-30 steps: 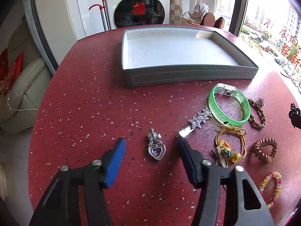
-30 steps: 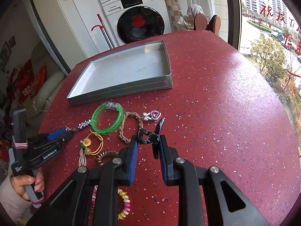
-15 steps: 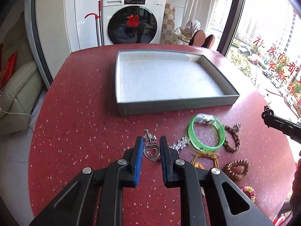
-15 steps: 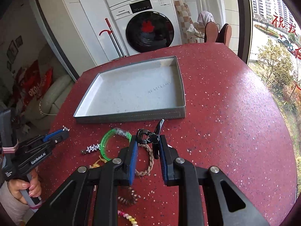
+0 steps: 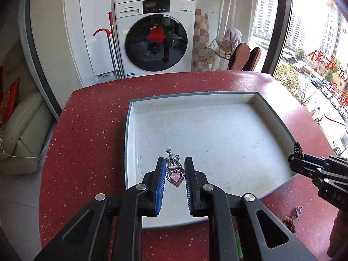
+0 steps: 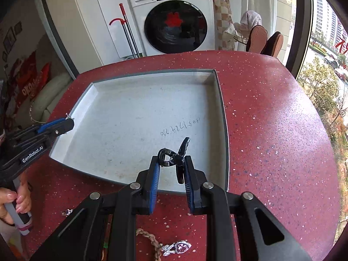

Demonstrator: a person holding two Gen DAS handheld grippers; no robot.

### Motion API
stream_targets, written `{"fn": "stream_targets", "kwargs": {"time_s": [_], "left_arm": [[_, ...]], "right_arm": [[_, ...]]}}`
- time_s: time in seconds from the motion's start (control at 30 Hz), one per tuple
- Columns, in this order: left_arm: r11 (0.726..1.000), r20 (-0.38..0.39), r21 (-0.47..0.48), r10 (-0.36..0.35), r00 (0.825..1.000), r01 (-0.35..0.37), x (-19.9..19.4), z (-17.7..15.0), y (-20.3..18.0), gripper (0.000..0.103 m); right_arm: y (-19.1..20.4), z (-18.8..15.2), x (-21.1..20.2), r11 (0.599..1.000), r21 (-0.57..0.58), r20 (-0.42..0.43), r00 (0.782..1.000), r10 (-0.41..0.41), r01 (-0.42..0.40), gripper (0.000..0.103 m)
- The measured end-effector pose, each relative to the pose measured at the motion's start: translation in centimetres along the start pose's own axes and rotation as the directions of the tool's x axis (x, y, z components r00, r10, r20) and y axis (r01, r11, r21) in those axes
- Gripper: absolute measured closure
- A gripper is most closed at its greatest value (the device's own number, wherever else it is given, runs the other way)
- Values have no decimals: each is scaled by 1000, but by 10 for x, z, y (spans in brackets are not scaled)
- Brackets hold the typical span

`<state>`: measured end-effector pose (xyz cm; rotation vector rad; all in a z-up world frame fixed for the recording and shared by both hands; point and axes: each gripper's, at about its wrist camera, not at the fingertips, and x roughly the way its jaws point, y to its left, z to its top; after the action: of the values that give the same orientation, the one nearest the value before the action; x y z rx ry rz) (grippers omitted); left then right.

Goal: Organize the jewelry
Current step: 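Carry the pendant and clip over the tray, opening the right gripper to drop the clip, then open the left gripper to drop the pendant in the tray and withdraw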

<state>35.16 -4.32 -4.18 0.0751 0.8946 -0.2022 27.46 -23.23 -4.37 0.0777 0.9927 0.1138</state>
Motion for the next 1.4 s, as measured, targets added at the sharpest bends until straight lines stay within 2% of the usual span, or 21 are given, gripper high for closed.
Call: {"fn": "stream_targets", "kwargs": {"time_s": [0.17, 0.2, 0.27, 0.4, 0.57, 0.63, 0.8, 0.9, 0.93, 0.97, 1.0, 1.03, 1.07, 1.1, 1.23, 1.27, 1.33, 1.4], "left_arm": [[999, -53, -3, 35, 998, -35, 19, -16, 11, 68], [999, -60, -5, 38, 997, -38, 16, -28, 15, 68], [999, -75, -7, 40, 996, -41, 22, -31, 13, 68], [998, -81, 1, 57, 995, -57, 25, -38, 8, 68], [996, -85, 48, 82, 993, -79, 29, -45, -7, 68], [995, -75, 45, 90, 993, -87, 28, -45, -9, 67], [994, -85, 23, 105, 991, -104, 26, -45, -9, 67], [994, -55, 16, 109, 992, -109, 16, -44, -10, 67], [994, -45, 11, 110, 993, -110, 13, -43, -9, 62], [994, -35, 6, 111, 993, -111, 10, -42, -9, 48], [994, -19, -2, 109, 994, -109, 5, -42, -9, 6], [996, 13, -10, 85, 996, -85, -2, -42, -10, 0], [994, 44, -10, 109, 993, -109, -9, -42, -12, 0], [992, 65, 2, 128, 990, -128, -15, -41, -15, 0], [993, 99, 9, 117, 988, -119, -34, -39, -18, 0], [993, 109, 4, 116, 987, -117, -40, -40, -18, 0], [994, 121, -5, 108, 987, -108, -53, -42, -16, 0], [996, 131, -2, 92, 987, -93, -67, -47, -15, 0]], "right_arm": [[-22, 2, 24, 999, 24, -43, 999, -32, 33, 79], [-25, 4, 24, 999, 16, -32, 999, -33, 34, 79], [-27, 7, 27, 999, 0, -37, 998, -52, 52, 79], [-33, 13, 37, 995, -28, -45, 994, -97, 96, 79], [-30, 15, 38, 993, -47, -39, 993, -110, 108, 78], [-26, 14, 37, 994, -54, -41, 994, -100, 98, 74], [-19, 14, 24, 998, -27, -24, 998, -53, 53, 49], [-17, 16, 11, 1000, -3, 4, 1000, -21, 21, 37], [-16, 16, 7, 1000, 5, 10, 1000, -14, 14, 36], [-16, 15, 2, 1000, 12, 16, 1000, -9, 9, 34], [-15, 14, -1, 1000, 17, 23, 1000, -9, 8, 31], [-15, 14, -6, 1000, 21, 31, 999, -15, 15, 27], [-14, 12, -11, 999, 27, 43, 999, -21, 20, 20], [-14, 10, -17, 999, 34, 57, 998, -20, 19, 19], [-18, 0, -42, 997, 77, 107, 994, 20, -28, 10], [-20, -3, -47, 994, 95, 118, 992, 47, -58, 1], [-23, -10, -60, 983, 128, 147, 983, 112, -131, 0], [-24, -17, -67, 971, 151, 134, 977, 168, -188, 0]]}}
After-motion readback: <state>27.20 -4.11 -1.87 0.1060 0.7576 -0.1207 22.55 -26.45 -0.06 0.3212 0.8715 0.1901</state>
